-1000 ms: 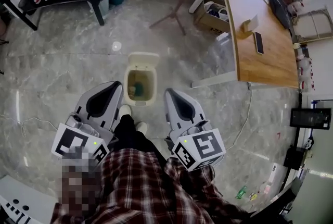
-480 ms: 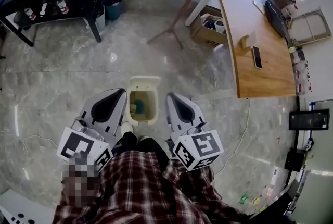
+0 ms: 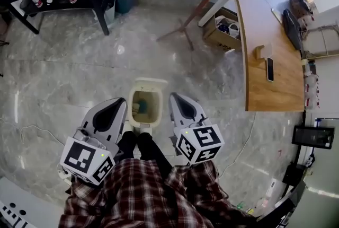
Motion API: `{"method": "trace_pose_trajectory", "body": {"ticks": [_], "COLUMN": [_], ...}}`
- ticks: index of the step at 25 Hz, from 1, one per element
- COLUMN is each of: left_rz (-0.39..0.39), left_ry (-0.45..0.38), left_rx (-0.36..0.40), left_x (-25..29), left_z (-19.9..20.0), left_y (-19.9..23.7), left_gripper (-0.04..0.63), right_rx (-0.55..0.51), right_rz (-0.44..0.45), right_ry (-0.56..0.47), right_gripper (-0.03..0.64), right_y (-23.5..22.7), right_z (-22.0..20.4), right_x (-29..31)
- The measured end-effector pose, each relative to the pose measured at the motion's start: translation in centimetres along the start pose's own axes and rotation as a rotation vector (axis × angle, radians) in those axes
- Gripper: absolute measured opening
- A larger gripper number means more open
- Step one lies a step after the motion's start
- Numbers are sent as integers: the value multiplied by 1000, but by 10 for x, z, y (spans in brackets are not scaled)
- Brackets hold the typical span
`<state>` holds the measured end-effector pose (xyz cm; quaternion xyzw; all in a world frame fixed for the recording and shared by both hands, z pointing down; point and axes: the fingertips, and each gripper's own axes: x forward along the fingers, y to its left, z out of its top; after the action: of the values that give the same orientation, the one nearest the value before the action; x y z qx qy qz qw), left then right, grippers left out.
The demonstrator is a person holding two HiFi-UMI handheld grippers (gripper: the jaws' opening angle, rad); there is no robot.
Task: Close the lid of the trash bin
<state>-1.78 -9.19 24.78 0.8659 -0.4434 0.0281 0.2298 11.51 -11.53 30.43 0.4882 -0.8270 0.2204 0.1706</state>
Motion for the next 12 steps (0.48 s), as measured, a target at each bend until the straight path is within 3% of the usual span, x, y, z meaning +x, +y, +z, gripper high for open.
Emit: {"method": "trace_pose_trajectory", "body": {"ticks": [12], "left_rz": [101], "left_ry": [88], "left_rx": [-113], "left_x": [28], "left_z": [-67], "left_y": [31], "left_gripper": [9], "right_rx": [6], "right_rz": [17], "right_ry": [271], "right_gripper": [11], "right_y": [-72], "right_z": [-95], "right_x": [118]}}
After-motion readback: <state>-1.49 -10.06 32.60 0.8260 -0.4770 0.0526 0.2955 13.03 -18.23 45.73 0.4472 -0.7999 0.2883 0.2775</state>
